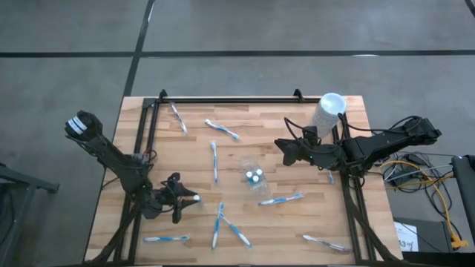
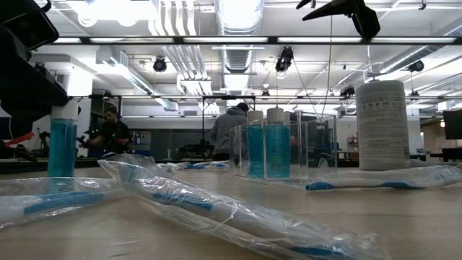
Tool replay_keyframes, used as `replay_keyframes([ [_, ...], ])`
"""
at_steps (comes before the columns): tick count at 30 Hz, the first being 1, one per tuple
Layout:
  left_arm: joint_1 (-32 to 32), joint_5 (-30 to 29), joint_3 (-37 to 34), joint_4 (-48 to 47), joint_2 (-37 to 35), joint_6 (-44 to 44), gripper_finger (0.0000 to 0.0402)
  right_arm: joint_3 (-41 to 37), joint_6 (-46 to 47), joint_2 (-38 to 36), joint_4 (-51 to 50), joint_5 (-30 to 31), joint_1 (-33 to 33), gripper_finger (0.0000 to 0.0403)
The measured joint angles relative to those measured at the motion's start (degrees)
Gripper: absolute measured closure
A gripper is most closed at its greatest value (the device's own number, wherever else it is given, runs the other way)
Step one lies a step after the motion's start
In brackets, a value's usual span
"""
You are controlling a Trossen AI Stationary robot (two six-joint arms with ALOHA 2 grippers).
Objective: Pick & Place toothbrushing station
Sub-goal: Put the blue mouthwash into the middle section of the transparent organizer
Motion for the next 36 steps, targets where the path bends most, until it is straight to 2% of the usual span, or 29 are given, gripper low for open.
replay_keyframes([
  [5, 0.00, -0.07, 0.00, 0.04, -0.05, 0.01, 0.0304, 0.00, 0.04, 0.00, 0.02, 0.00, 0.02, 0.0305],
  [16, -0.04, -1.18, 0.20, 1.54, -0.05, 3.50, 0.0299, 0.00, 0.00, 0.00, 0.02, 0.00, 0.01, 0.0305],
  [20, 0.37, -1.51, 0.20, 1.55, -0.35, 2.31, 0.0299, 0.00, 0.00, 0.00, 0.02, 0.00, 0.00, 0.0305],
  [26, 1.71, -1.59, 0.20, 1.59, -2.99, 2.17, 0.0300, 0.00, 0.12, 0.00, 0.02, 0.00, 0.02, 0.0305],
  [36, 5.67, 1.73, 0.20, 1.08, -7.61, 7.87, 0.0300, 0.00, 0.00, 0.00, 0.01, 0.00, 0.00, 0.0305],
])
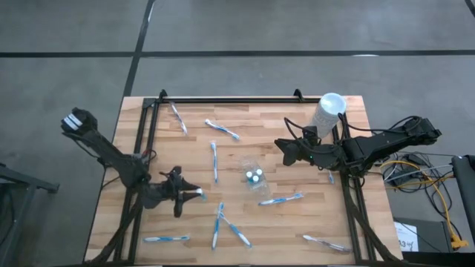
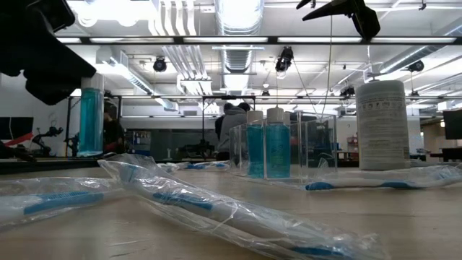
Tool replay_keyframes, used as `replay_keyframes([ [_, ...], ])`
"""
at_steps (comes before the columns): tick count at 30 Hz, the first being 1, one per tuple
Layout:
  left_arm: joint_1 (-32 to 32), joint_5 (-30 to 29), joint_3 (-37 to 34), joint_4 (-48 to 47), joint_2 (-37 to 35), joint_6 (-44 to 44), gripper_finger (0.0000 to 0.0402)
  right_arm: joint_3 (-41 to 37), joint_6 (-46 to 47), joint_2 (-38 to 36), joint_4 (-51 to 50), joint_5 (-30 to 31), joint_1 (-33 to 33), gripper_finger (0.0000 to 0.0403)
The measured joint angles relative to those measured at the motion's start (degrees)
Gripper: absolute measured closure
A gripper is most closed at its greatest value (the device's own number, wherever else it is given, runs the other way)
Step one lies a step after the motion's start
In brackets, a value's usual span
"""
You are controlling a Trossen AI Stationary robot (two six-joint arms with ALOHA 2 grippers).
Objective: Pick & Place toothbrushing station
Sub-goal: Put the blue mouthwash into the middle section of the transparent organizer
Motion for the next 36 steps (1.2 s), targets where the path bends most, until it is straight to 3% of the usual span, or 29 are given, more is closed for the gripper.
replay_keyframes([
  [4, 2.70, 2.90, 1.50, -1.66, -0.29, 2.39, 0.0300, 0.00, 0.10, 0.00, -0.01, 0.00, 0.01, 0.0305],
  [14, 12.20, 11.34, 11.15, -17.91, -0.29, 4.40, 0.0300, 0.00, 0.00, 0.00, 0.00, 0.01, 0.01, 0.0305],
  [18, 15.09, 12.77, 13.68, -17.84, -0.28, 9.00, 0.0300, 0.00, 0.00, 0.00, -0.01, 0.00, 0.00, 0.0305],
  [29, 23.76, 16.68, 19.89, -16.96, 0.82, 10.24, 0.0300, 0.00, 0.12, 0.00, 0.02, 0.01, 0.02, 0.0305],
  [36, 27.50, 20.31, 23.83, -15.88, 4.89, 15.04, 0.0300, 0.00, 0.08, 0.00, -0.01, 0.00, 0.00, 0.0305],
])
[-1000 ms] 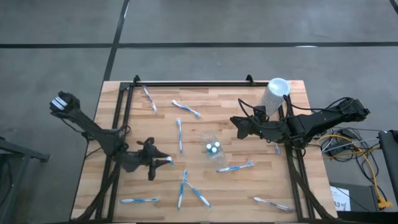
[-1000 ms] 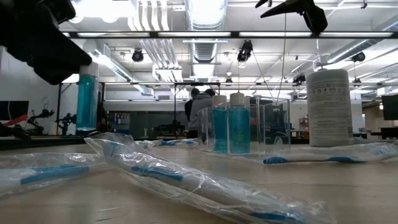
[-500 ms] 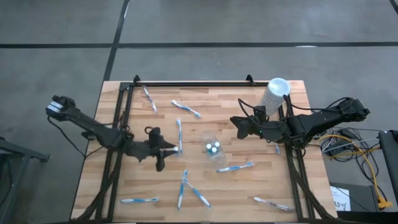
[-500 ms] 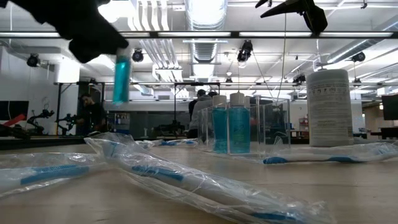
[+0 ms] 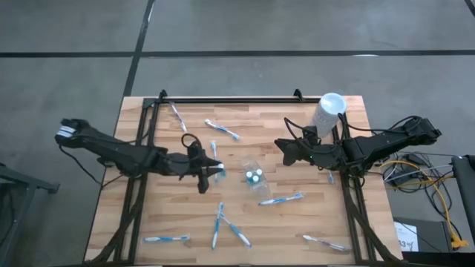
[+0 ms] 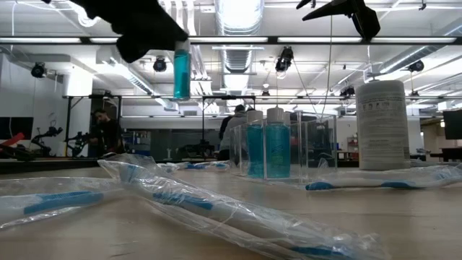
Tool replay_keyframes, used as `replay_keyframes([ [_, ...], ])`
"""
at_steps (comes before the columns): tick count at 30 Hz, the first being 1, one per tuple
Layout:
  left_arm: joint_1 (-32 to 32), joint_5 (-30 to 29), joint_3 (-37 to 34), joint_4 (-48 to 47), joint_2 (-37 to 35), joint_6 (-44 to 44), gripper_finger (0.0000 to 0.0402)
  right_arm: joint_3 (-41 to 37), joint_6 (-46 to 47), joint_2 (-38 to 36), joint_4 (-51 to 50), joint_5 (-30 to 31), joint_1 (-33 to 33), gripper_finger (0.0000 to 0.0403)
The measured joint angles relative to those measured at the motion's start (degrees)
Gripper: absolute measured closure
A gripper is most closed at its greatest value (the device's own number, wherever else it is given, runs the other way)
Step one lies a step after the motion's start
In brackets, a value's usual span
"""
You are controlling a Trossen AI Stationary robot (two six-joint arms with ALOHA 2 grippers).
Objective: Pick & Place toothbrushing station
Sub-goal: Put the blue mouthwash into the middle section of the transparent organizer
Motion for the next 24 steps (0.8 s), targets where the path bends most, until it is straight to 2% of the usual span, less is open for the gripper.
replay_keyframes([
  [12, 4.80, 3.01, 11.95, 1.27, 12.86, 3.81, 0.0300, 0.00, 0.02, 0.00, 0.00, 0.00, 0.01, 0.0305],
  [19, 8.33, 9.05, 18.76, 1.19, 19.98, 7.31, 0.0300, 0.00, -0.08, 0.00, 0.00, 0.00, 0.00, 0.0305],
  [24, 9.22, 9.17, 21.84, 0.84, 23.87, 7.44, 0.0300, 0.00, -0.05, 0.00, 0.00, 0.00, 0.01, 0.0305],
])
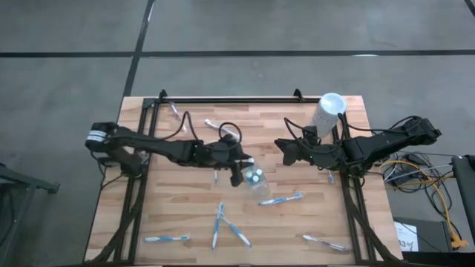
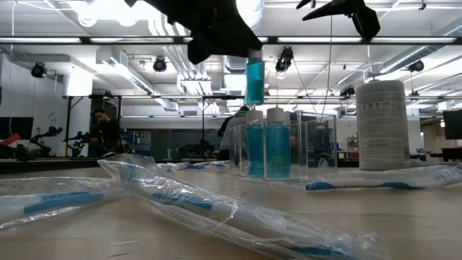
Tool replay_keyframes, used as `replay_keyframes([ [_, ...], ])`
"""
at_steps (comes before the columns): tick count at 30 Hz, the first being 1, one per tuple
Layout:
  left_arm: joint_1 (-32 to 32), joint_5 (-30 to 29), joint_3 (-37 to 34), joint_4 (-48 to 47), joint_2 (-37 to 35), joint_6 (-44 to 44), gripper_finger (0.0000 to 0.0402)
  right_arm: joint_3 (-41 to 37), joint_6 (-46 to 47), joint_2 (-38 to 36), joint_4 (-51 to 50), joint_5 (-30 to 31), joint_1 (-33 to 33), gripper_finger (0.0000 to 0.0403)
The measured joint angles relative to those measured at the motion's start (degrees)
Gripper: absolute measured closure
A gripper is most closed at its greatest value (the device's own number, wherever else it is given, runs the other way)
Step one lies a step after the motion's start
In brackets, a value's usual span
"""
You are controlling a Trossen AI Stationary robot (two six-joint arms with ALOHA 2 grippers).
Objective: Pick & Place toothbrushing station
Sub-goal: Put the blue mouthwash into the middle section of the transparent organizer
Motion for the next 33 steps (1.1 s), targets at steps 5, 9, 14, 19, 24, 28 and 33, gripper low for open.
replay_keyframes([
  [5, 0.03, -0.22, 2.41, 0.14, 2.11, 2.68, 0.0300, 0.00, 0.09, 0.00, 0.00, 0.00, 0.00, 0.0305],
  [9, 0.30, -0.33, 3.30, 0.41, 2.73, 2.60, 0.0300, 0.00, 0.09, 0.00, 0.00, 0.00, 0.00, 0.0305],
  [14, 0.38, -0.69, 2.96, 1.68, 3.80, 1.41, 0.0300, 0.00, 0.08, 0.00, 0.00, 0.00, 0.00, 0.0305],
  [19, 0.36, -0.73, 2.96, 3.18, 5.82, -0.16, 0.0300, 0.00, -0.03, 0.00, 0.00, 0.00, -0.01, 0.0305],
  [24, 0.36, -1.29, 2.99, 4.28, 7.14, -0.26, 0.0300, 0.00, -0.03, 0.00, -0.02, 0.00, -0.01, 0.0305],
  [28, 0.31, -2.65, 3.03, 3.67, 7.37, -0.31, 0.0300, 0.00, -0.03, 0.00, 0.00, 0.00, -0.01, 0.0305],
  [33, 0.35, -4.63, 2.97, 2.15, 6.22, -0.23, 0.0300, 0.00, -0.03, 0.00, 0.03, 0.00, -0.01, 0.0305],
])
